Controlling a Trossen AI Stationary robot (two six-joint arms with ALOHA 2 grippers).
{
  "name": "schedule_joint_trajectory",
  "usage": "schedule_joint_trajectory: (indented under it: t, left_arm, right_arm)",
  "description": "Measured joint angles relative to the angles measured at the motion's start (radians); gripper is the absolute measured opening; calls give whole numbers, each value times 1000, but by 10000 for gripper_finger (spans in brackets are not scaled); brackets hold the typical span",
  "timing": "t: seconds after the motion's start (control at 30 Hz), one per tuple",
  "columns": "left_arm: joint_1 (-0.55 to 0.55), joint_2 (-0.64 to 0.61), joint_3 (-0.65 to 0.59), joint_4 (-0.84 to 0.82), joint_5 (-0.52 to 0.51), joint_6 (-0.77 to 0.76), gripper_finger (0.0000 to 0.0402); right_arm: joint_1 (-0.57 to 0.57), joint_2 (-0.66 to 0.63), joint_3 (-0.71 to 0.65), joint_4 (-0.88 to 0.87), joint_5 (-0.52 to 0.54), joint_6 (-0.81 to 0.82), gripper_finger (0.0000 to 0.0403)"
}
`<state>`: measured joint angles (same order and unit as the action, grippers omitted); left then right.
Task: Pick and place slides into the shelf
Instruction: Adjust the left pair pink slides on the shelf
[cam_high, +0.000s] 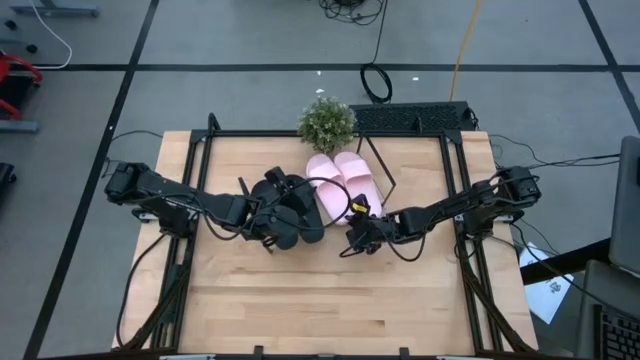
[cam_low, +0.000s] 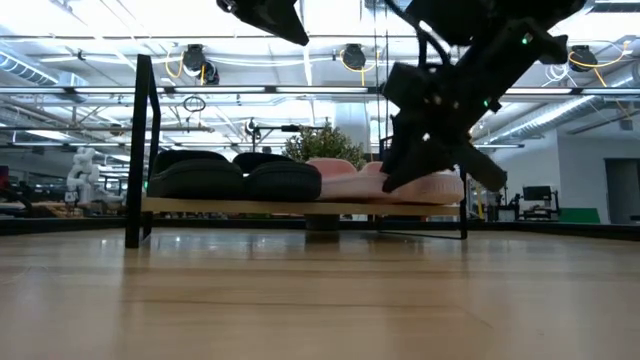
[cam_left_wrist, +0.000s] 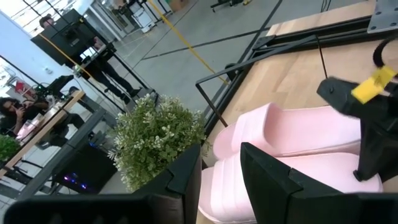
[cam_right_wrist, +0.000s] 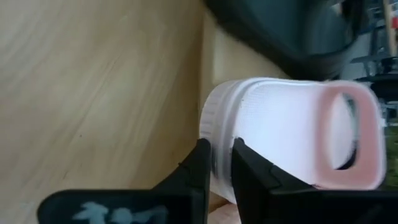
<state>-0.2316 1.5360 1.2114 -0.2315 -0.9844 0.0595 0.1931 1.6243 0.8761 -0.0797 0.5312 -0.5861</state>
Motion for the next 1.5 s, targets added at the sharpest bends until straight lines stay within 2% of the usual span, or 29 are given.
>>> schedule_joint_trajectory:
  t: [0.27, 0.47, 1.5]
  left_arm:
    - [0, 0, 0, 7, 0, 11, 120]
    - [0, 0, 0, 7, 0, 13, 120]
    - [0, 0, 0, 21, 0, 14, 120]
  right_arm:
    - [6, -66, 0, 8, 16, 5, 36]
    - [5, -65, 0, 1, -40, 35, 36]
    - [11, -65, 1, -16, -117, 127, 38]
